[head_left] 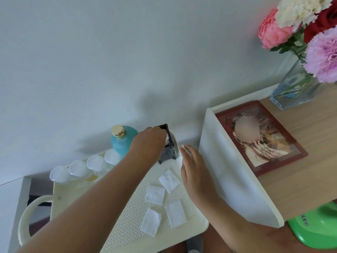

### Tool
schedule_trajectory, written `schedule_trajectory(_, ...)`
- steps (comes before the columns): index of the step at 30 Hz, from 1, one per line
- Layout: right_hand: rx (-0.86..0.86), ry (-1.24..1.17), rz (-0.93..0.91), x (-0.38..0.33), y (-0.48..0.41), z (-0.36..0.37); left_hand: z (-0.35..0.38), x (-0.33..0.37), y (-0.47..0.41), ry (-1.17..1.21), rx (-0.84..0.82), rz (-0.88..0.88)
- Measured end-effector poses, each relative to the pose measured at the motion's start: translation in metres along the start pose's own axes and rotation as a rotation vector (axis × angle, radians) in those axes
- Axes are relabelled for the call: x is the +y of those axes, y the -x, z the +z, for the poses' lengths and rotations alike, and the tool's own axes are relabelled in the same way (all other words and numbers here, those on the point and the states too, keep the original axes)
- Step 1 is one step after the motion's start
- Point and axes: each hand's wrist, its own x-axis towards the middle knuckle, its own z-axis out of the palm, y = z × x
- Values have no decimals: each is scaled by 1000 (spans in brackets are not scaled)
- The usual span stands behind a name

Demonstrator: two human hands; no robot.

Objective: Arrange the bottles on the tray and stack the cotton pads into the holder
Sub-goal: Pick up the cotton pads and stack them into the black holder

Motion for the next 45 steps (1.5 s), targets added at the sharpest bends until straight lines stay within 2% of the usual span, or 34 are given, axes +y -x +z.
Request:
schedule_trajectory(8,4,-5,6,-3,0,-3,5,0,4,136,-13,-19)
schedule_trajectory(12,9,-1,8,-4,0,-3,14,6,16,144,-39,40)
schedule_trajectory(17,-1,27,18,-3,1,-2,25,3,21,138,78,70)
schedule_trajectory(22,-16,28,21,-5,1,-3,23,1,27,129,99,133)
schedule_trajectory(25,-26,67,28,-7,1,-4,15,-2,35,279,154,78)
schedule_trajectory(29,36,128,-1,-17,3,-10,11,-13,65,374,324,123)
schedule_trajectory(33,74,179,-164,-32,18,-14,32,-35,100,597,277,-34)
schedule_trajectory(36,-33,73,-177,-36,41,-11,65,-48,127,660,101,-145)
schedule_trajectory(39,-342,-8,-57,-34,61,-1,99,-49,150,688,-17,-190)
schedule_trajectory(41,-504,-7,-12,-29,72,12,117,-46,161,678,-65,-179)
schedule_trajectory(45,-630,92,60,-24,82,30,141,-41,171,582,-120,-76)
